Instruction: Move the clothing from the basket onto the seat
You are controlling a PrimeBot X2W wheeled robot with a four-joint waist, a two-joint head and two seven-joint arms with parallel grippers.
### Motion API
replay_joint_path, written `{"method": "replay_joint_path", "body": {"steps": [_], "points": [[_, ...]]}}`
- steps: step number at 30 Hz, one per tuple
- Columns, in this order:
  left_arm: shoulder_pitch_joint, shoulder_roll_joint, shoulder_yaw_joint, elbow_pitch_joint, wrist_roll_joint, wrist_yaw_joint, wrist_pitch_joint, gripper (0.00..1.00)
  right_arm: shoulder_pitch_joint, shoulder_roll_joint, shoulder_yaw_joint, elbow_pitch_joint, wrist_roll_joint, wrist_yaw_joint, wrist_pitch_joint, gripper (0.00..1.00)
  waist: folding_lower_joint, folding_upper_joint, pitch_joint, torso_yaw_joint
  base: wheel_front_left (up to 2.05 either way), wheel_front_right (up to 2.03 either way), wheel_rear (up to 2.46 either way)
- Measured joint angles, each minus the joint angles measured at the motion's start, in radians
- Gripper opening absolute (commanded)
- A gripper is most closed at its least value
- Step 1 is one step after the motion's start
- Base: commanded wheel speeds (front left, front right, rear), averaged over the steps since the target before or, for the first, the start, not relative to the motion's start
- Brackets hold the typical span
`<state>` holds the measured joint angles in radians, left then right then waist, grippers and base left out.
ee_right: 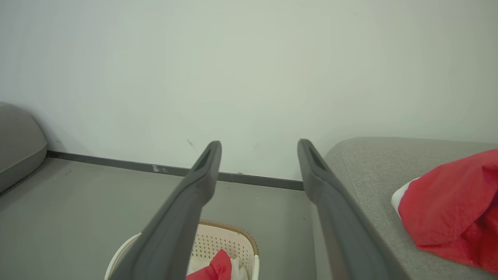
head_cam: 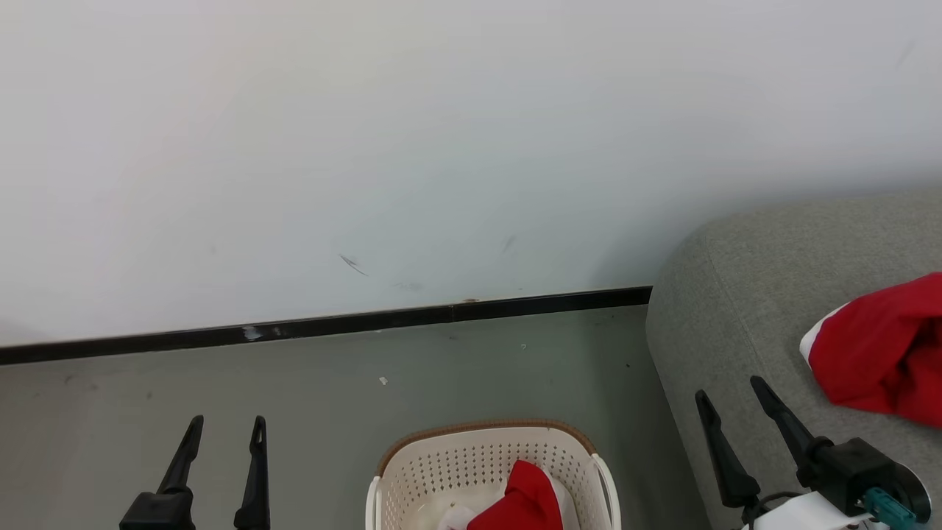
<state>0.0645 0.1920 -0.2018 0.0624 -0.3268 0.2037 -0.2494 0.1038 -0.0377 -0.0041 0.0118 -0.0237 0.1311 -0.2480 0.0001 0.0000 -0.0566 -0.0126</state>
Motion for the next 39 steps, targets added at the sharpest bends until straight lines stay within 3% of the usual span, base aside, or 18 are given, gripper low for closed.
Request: {"method": "replay_joint_path", "body": {"steps": [24,39], "points": [[0.012,0.000,0.010,-0.024,0.004,-0.014,0.000,1.00,0.049,0.000,0.008,-0.072,0.050,0.000,0.000,1.00,0.0000,0.0000,0.022,0.002,0.00,0.00,0.00],[-0.042,0.026,-0.042,0.022,0.027,-0.067,0.003,1.00,0.057,0.000,-0.014,-0.112,0.053,0.000,0.000,1.00,0.0000,0.0000,0.060,-0.009,0.00,0.00,0.00]]}}
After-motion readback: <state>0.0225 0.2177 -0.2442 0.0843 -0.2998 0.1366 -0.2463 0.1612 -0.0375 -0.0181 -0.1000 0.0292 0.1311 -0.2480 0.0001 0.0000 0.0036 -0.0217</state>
